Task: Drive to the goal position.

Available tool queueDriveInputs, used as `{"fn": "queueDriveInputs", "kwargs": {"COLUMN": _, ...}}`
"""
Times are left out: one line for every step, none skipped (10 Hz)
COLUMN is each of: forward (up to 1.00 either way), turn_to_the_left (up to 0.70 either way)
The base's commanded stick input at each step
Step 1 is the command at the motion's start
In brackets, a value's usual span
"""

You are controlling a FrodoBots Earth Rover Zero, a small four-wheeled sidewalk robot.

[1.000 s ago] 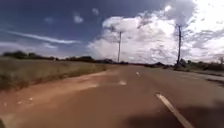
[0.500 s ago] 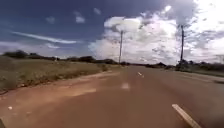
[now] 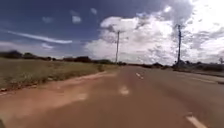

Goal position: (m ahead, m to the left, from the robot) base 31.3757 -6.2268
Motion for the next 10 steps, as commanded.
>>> {"fn": "queueDriveInputs", "kwargs": {"forward": 1.00, "turn_to_the_left": 0.00}}
{"fn": "queueDriveInputs", "kwargs": {"forward": 1.00, "turn_to_the_left": 0.00}}
{"fn": "queueDriveInputs", "kwargs": {"forward": 1.00, "turn_to_the_left": 0.00}}
{"fn": "queueDriveInputs", "kwargs": {"forward": 1.00, "turn_to_the_left": 0.00}}
{"fn": "queueDriveInputs", "kwargs": {"forward": 1.00, "turn_to_the_left": 0.00}}
{"fn": "queueDriveInputs", "kwargs": {"forward": 1.00, "turn_to_the_left": 0.00}}
{"fn": "queueDriveInputs", "kwargs": {"forward": 1.00, "turn_to_the_left": 0.00}}
{"fn": "queueDriveInputs", "kwargs": {"forward": 1.00, "turn_to_the_left": 0.00}}
{"fn": "queueDriveInputs", "kwargs": {"forward": 1.00, "turn_to_the_left": -0.13}}
{"fn": "queueDriveInputs", "kwargs": {"forward": 1.00, "turn_to_the_left": -0.17}}
